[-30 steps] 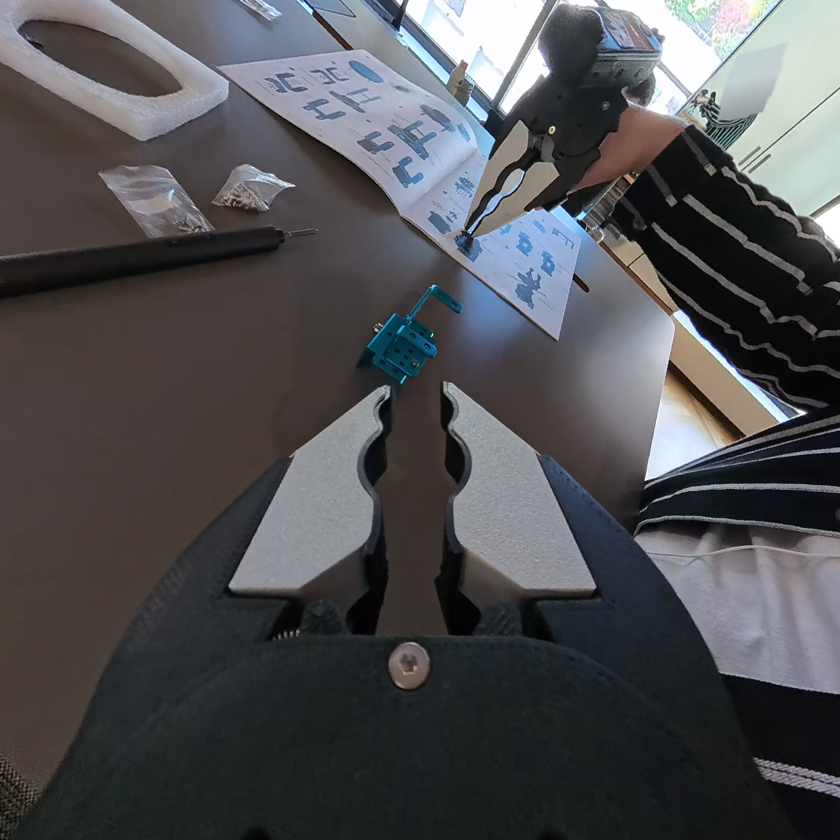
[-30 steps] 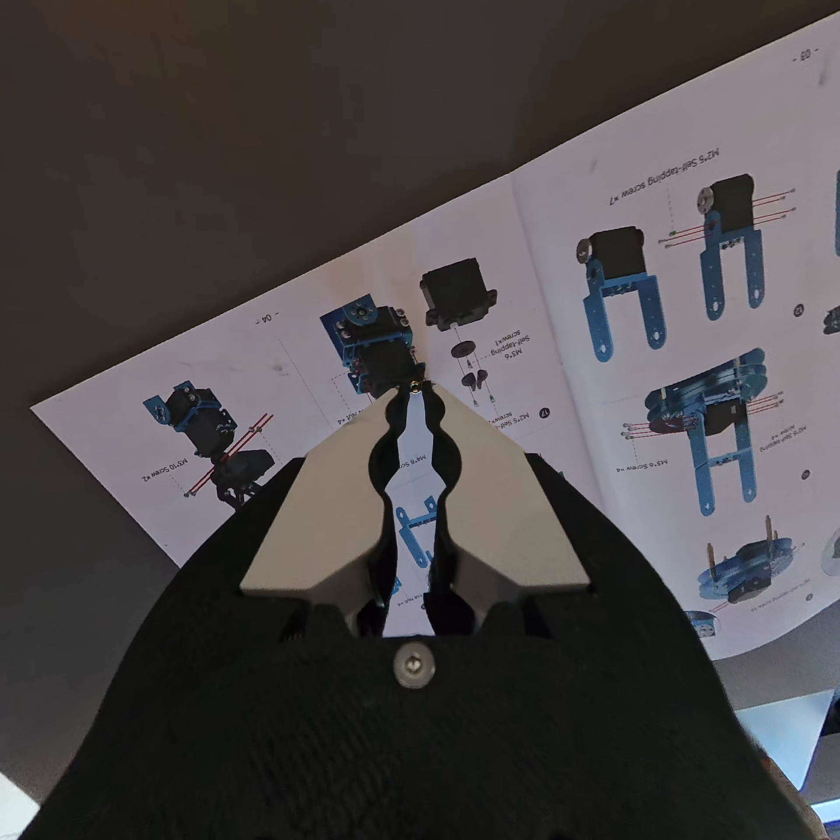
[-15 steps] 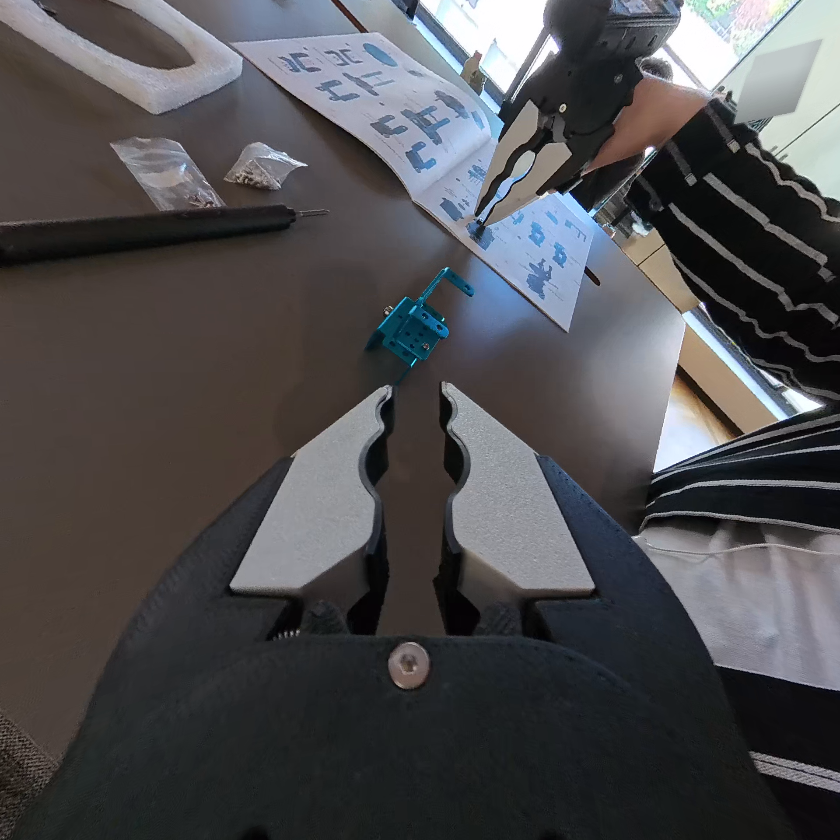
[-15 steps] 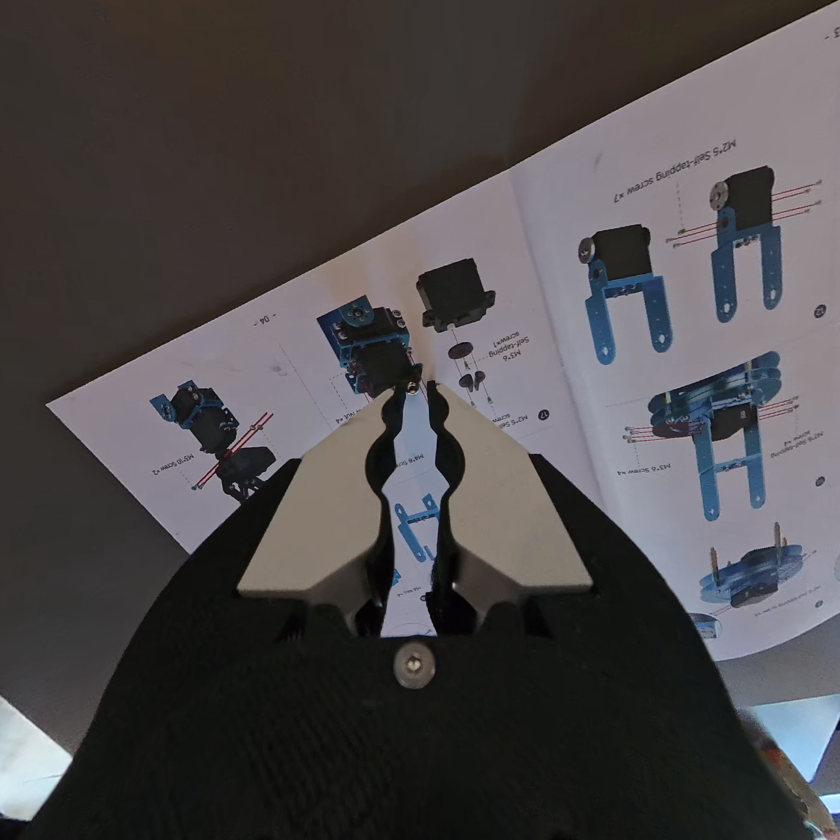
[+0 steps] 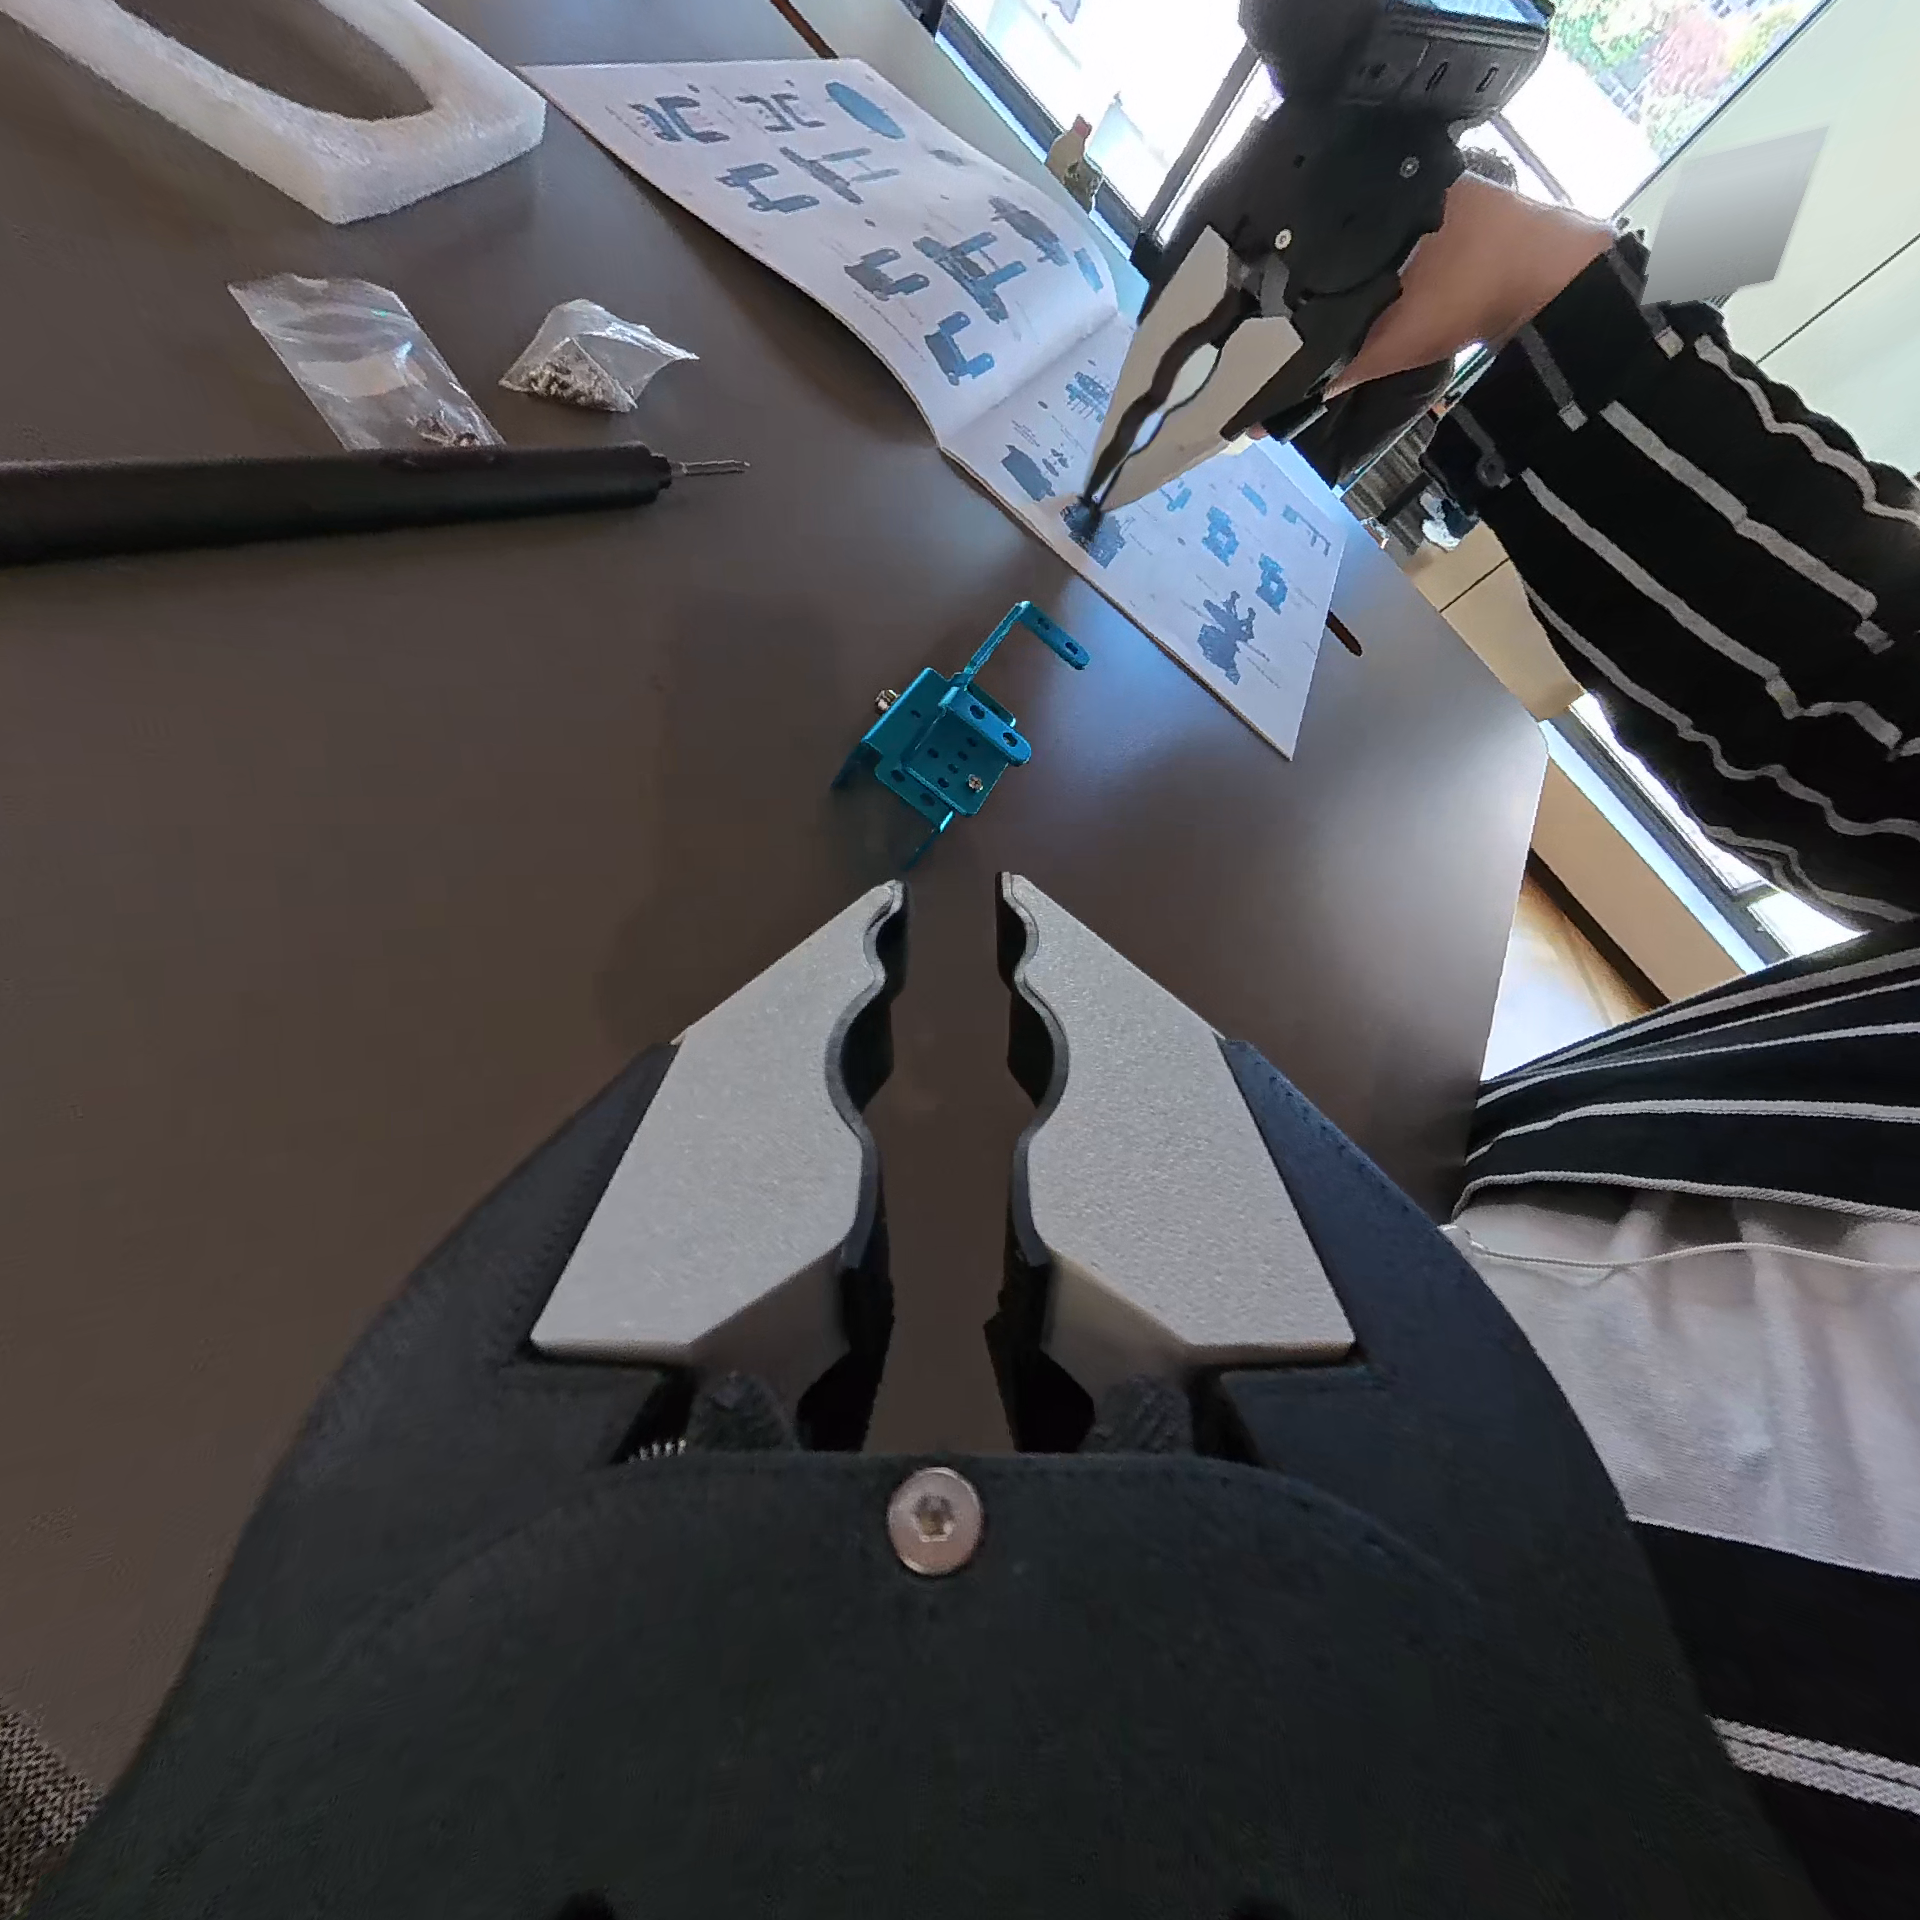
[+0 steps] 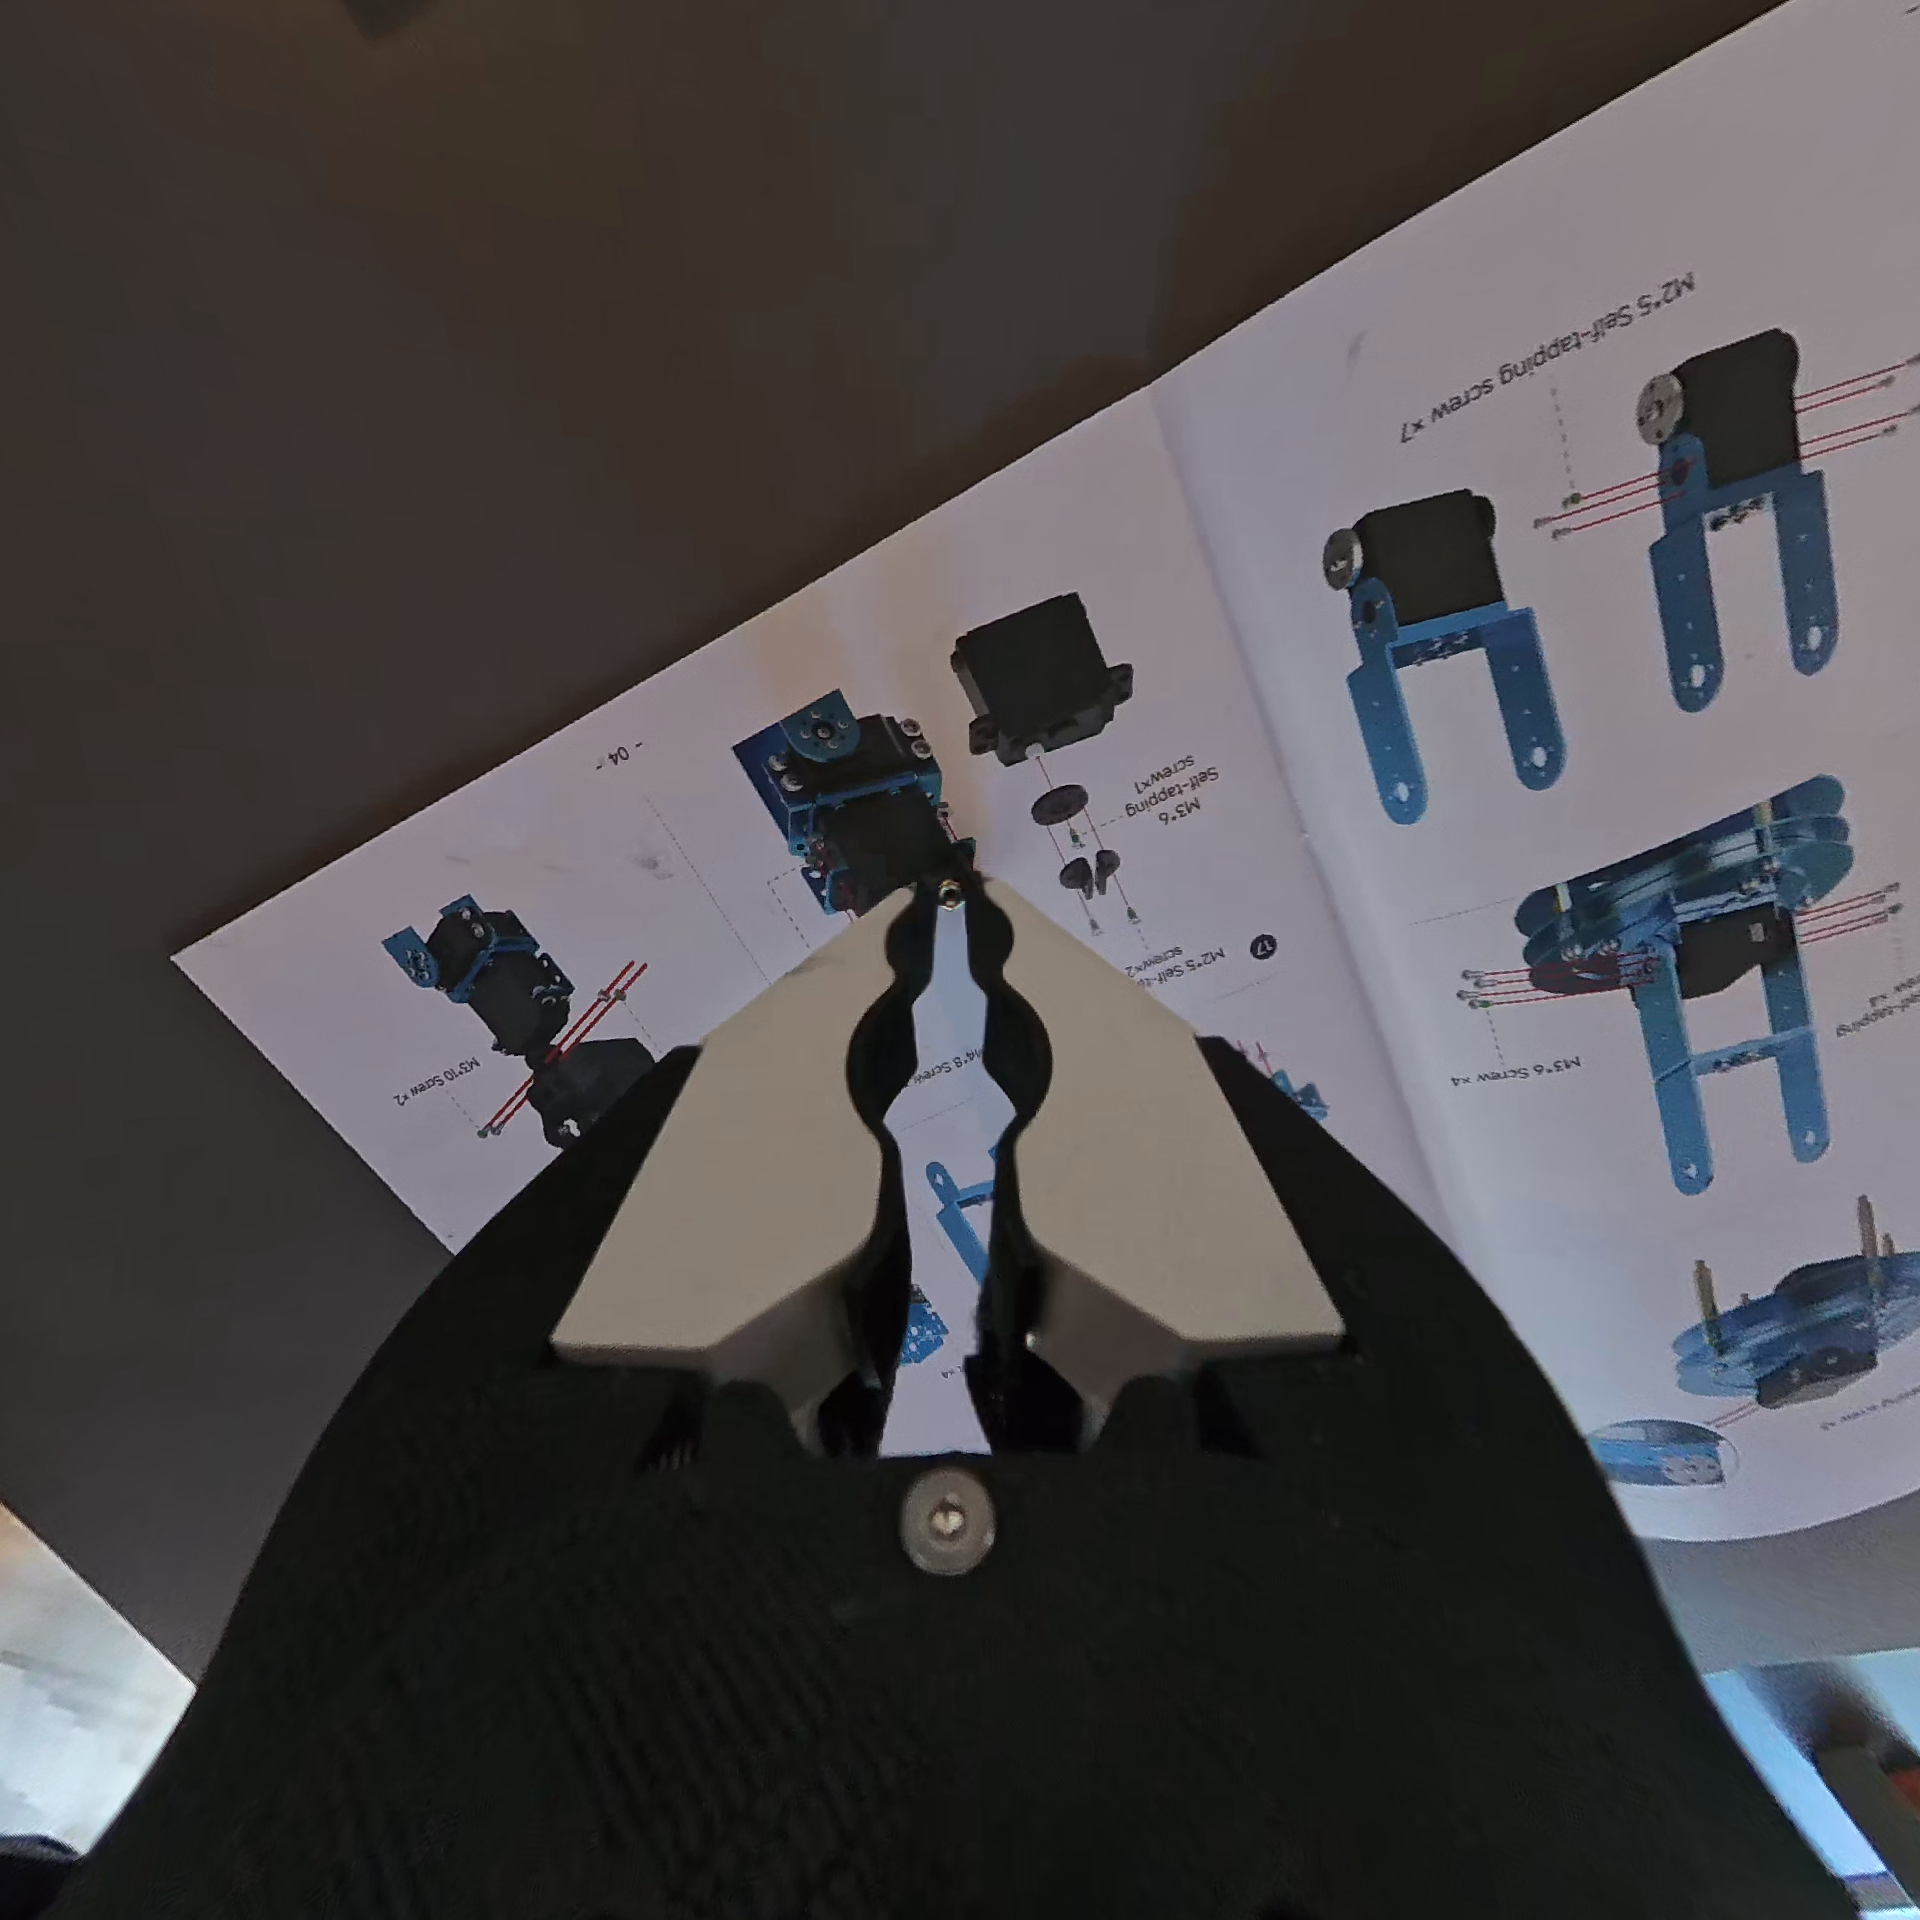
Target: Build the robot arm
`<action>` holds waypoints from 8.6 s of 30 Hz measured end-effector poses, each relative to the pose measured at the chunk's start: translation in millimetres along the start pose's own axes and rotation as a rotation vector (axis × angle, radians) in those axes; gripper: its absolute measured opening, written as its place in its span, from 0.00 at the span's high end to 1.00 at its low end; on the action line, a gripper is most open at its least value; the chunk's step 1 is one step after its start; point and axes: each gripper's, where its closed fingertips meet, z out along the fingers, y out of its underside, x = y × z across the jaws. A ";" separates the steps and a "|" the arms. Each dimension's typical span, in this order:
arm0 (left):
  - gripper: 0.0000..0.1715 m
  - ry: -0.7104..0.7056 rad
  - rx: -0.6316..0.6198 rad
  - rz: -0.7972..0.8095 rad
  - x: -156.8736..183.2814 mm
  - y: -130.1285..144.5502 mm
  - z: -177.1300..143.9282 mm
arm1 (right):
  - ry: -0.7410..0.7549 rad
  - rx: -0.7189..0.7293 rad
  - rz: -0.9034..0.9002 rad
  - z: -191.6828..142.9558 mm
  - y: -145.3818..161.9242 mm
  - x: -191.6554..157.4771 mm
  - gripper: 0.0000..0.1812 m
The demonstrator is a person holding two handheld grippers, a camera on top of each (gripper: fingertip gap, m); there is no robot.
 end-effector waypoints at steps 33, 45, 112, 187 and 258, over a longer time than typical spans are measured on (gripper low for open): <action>0.92 -0.505 -0.324 1.692 14.8 16.0 92.9 | 0.532 0.499 0.016 -61.4 -37.3 -121.2 0.97; 0.93 -0.498 -0.392 1.827 7.8 8.0 94.8 | 0.523 0.498 0.006 -58.3 -34.4 -125.6 0.97; 0.99 -0.077 -0.373 0.991 30.7 1.9 103.8 | 0.236 0.754 0.023 -14.8 -119.0 -151.3 0.97; 0.99 -0.346 -0.346 1.038 20.8 10.6 87.2 | 0.579 0.863 -0.168 -15.9 -170.3 -146.3 0.97; 0.99 -0.300 -0.256 0.703 151.7 -146.4 35.9 | 1.215 1.038 -0.418 -224.2 -184.0 -136.1 0.98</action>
